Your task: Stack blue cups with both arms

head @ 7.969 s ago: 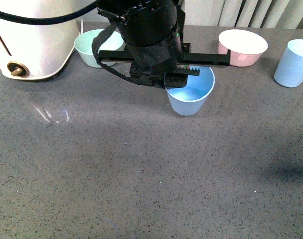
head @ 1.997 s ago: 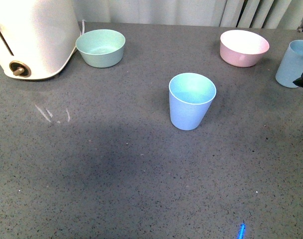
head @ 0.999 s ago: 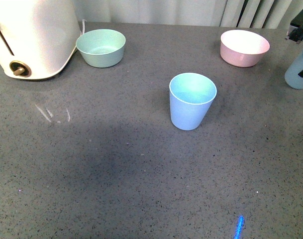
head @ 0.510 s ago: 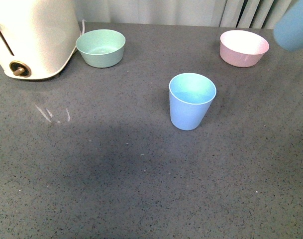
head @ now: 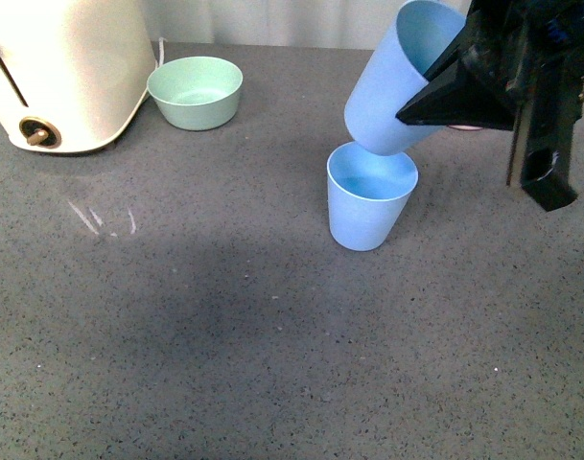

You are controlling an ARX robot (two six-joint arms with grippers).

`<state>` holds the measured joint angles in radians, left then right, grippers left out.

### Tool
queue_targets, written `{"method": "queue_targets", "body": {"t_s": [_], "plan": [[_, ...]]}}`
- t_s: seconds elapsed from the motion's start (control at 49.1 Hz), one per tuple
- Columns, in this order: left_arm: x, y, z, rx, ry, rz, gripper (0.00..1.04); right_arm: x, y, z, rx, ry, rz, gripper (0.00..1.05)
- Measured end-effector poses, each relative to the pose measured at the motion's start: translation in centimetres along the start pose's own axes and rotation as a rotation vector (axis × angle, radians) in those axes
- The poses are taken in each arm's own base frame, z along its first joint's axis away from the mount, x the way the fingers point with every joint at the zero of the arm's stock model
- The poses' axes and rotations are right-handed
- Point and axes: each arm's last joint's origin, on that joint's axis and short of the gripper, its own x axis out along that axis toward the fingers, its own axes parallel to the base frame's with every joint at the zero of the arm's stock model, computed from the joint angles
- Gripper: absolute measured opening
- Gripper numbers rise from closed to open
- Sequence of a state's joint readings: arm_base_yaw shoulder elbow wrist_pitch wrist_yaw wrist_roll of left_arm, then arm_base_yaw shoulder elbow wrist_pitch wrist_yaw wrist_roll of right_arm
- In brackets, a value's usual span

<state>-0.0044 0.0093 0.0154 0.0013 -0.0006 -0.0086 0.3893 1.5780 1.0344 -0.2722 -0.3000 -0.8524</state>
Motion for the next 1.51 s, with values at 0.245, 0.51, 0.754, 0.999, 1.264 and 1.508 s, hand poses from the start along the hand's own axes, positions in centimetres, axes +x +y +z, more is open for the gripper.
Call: {"method": "queue_targets", "body": {"t_s": [0.245,0.51,0.754,0.999,1.264,1.508], "plan": [[0.0,0.0,0.0,0.000,0.000,0.000,0.96,3.0,0.6,-0.8,0.042,0.065,0.017,0.02],[0.0,0.0,0.0,0.000,0.000,0.000,0.96,3.0,-0.2,-0.4,0.064,0.006,-0.049,0.46],[0.0,0.0,0.0,0.000,0.000,0.000,0.96,-3.5,-2.0,-2.0,0.227,-0.202,-0.365,0.93],[0.0,0.0,0.0,0.000,0.000,-0.001,0.96,-6.9,0.1,-4.7,0.524,-0.326,-0.829,0.80],[0.0,0.0,0.0,0.000,0.000,0.000,0.96,-8.9,4.8,-9.3,0.781,-0.487,-0.963,0.27],[0.0,0.0,0.0,0.000,0.000,0.000,0.96,-9.8,7.6,-11.4,0.797,-0.494,-0.958,0.02]]}}
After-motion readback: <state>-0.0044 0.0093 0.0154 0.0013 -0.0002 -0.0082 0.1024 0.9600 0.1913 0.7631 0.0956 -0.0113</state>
